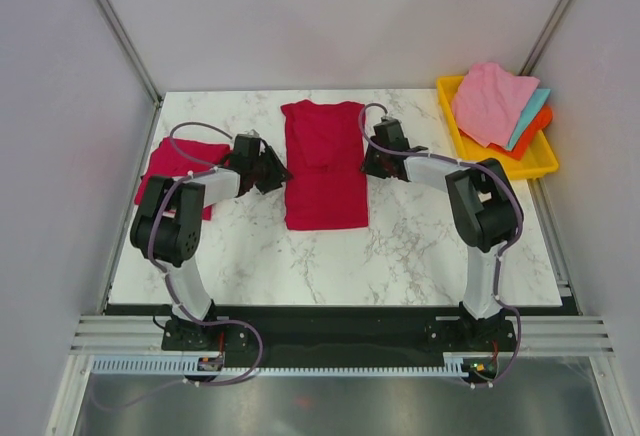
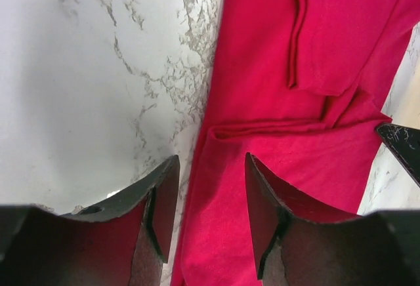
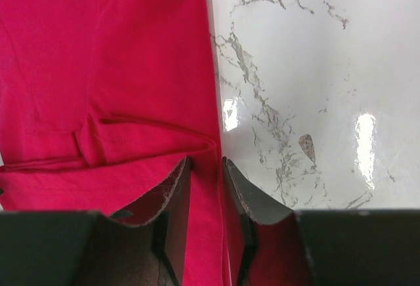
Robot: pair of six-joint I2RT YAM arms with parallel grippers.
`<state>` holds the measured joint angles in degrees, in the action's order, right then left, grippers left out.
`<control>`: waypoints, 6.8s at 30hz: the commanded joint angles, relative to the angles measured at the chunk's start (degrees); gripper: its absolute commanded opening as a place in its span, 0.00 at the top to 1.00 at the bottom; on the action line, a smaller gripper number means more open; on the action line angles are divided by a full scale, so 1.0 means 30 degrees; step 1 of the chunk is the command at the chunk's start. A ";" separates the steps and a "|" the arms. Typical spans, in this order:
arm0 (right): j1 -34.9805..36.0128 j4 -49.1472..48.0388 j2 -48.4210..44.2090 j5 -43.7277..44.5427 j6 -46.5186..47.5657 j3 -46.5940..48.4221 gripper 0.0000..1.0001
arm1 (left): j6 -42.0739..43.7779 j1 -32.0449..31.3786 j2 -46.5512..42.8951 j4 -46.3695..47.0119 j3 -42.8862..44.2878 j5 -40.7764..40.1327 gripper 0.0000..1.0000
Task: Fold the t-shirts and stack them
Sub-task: Fold the tshirt
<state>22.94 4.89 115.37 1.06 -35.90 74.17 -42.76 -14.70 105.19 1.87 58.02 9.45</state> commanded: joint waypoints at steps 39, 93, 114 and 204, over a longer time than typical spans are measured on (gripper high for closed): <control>0.0322 -0.0046 -0.1836 0.1287 0.1098 0.0354 1.00 | 0.1862 0.0007 -0.1898 0.1515 0.0173 0.0101 0.98; 0.0264 -0.0222 -0.1600 0.1404 0.1420 0.0530 1.00 | 0.1744 -0.0022 -0.1545 0.0901 0.0436 0.0394 0.98; 0.0089 0.0656 -0.0522 0.1405 0.1362 0.3136 1.00 | 0.1862 0.0153 -0.0261 0.0988 0.2426 -0.0368 0.98; 0.1991 -0.1481 -0.7870 0.0497 -0.0778 -0.8376 0.65 | 0.1891 -0.0960 -0.9163 -0.0945 -0.7122 0.0424 0.51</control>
<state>28.23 2.24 95.18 2.24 -38.17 49.93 -39.24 -17.37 80.14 -1.37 37.69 13.30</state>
